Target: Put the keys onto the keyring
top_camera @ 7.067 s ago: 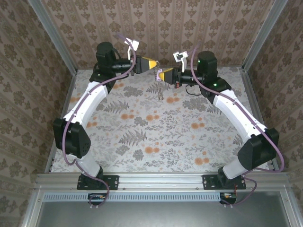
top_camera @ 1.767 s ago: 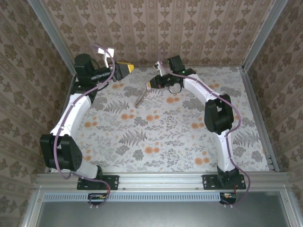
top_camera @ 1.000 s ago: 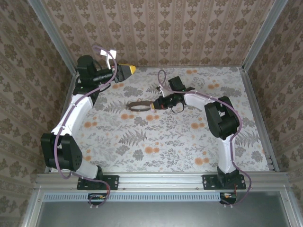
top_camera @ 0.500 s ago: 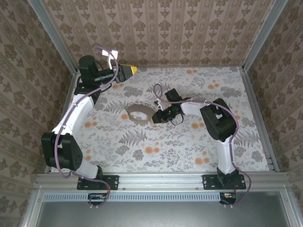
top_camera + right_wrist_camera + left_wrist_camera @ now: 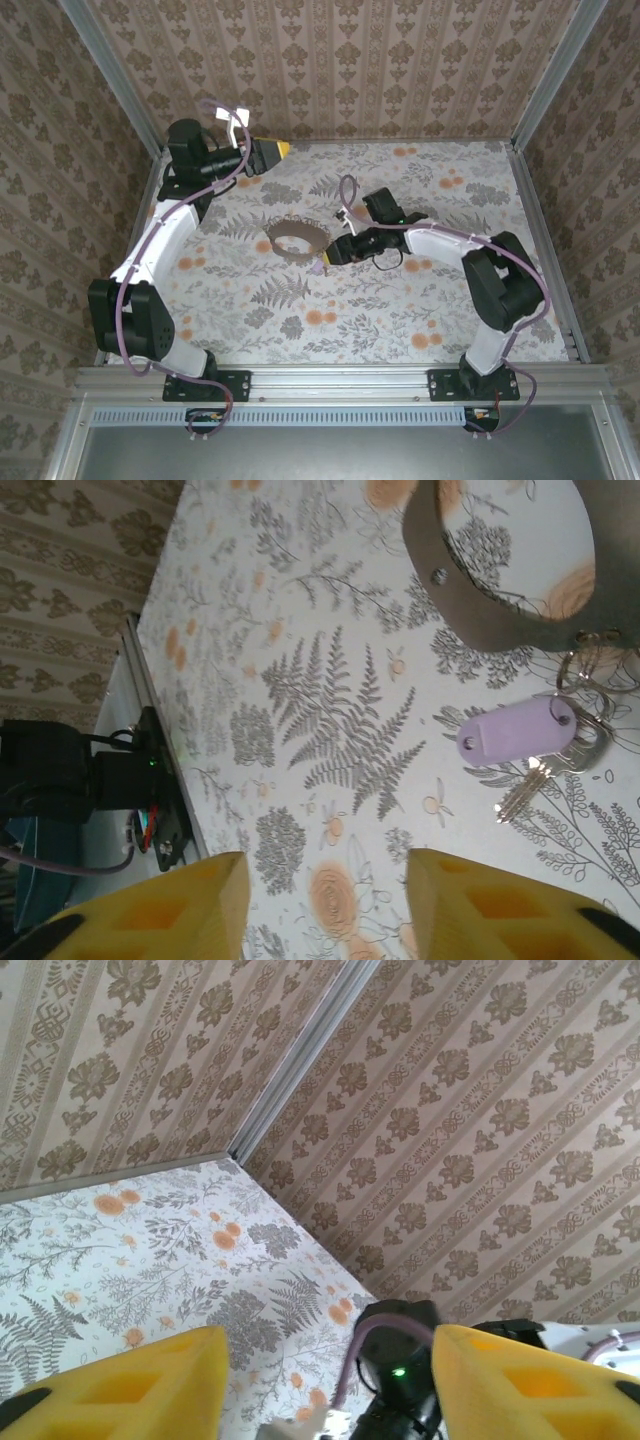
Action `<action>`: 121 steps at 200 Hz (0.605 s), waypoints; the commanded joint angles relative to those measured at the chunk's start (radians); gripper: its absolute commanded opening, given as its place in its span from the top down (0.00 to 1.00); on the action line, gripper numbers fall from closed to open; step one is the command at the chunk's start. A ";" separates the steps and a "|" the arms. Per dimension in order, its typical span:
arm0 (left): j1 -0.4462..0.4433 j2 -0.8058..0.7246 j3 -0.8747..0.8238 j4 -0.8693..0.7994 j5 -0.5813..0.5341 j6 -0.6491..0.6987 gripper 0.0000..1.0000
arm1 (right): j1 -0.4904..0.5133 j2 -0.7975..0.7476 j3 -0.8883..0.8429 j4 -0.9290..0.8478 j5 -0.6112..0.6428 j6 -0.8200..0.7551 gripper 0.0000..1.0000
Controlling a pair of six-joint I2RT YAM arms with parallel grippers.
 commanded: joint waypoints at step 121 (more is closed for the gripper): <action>0.028 -0.447 -0.456 0.018 -1.025 0.425 0.00 | -0.381 -0.482 -0.092 0.137 0.752 0.023 0.00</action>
